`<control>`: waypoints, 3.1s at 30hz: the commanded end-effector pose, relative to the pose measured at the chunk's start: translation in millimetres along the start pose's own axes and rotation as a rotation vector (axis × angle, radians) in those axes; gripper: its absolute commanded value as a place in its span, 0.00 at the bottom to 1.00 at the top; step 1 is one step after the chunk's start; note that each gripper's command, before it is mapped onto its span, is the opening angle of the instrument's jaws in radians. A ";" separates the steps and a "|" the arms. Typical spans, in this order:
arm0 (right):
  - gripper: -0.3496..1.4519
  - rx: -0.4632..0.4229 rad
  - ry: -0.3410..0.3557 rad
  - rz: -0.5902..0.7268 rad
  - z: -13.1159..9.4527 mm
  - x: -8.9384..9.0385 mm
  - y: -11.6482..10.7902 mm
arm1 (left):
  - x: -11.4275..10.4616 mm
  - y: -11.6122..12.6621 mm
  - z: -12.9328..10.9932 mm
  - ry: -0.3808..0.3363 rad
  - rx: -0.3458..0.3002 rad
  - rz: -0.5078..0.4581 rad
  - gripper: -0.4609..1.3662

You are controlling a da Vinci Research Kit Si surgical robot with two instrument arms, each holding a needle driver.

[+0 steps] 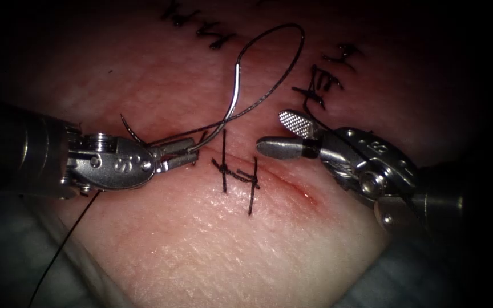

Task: Wound Closure
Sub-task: Pass the needle from the left to the right, then adjust the grip on the needle by passing it back to the left

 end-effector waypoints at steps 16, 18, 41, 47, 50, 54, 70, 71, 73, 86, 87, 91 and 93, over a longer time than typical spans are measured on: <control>0.58 -0.015 0.005 0.045 1.6 0.2 -1.2 | 1.2 1.3 0.6 0.002 0.033 0.032 0.06; 0.57 -0.016 0.004 0.052 1.5 0.4 -1.3 | 1.3 1.3 0.7 0.001 0.035 0.037 0.06; 0.00 -0.019 0.028 0.124 2.3 1.1 -1.7 | 2.0 2.2 0.6 0.006 0.063 0.057 0.06; 0.00 -0.021 0.038 0.126 2.1 1.3 -1.1 | 2.3 2.5 0.3 0.012 0.056 0.061 0.06; 0.00 -0.021 0.047 0.116 1.9 1.4 -0.6 | 2.3 2.5 0.3 0.024 0.048 0.062 0.11; 0.00 -0.033 0.062 0.113 1.7 1.5 0.0 | 2.3 2.6 0.3 0.047 0.021 0.058 0.30; 0.00 -0.056 0.094 0.051 1.5 1.9 0.5 | 4.2 5.5 -2.5 0.117 -0.050 -0.007 0.47; 0.00 -0.057 0.100 0.040 1.5 2.0 0.6 | 4.4 5.9 -2.9 0.124 -0.068 -0.016 0.46; 0.00 -0.063 0.104 0.024 1.4 2.1 0.9 | 4.6 6.4 -3.7 0.125 -0.087 -0.017 0.45; 0.00 -0.097 0.124 -0.139 1.0 2.6 2.7 | 4.4 8.5 -9.7 0.094 -0.187 -0.054 0.38; 0.00 -0.090 0.124 -0.169 1.0 2.5 2.8 | 4.4 8.3 -10.1 0.096 -0.193 -0.060 0.38; 0.00 -0.061 0.131 -0.292 0.6 2.5 3.1 | 4.8 6.3 -11.3 0.130 -0.263 -0.114 0.38; 0.00 -0.036 0.131 -0.337 0.4 2.4 3.3 | 5.1 5.3 -11.7 0.144 -0.294 -0.136 0.39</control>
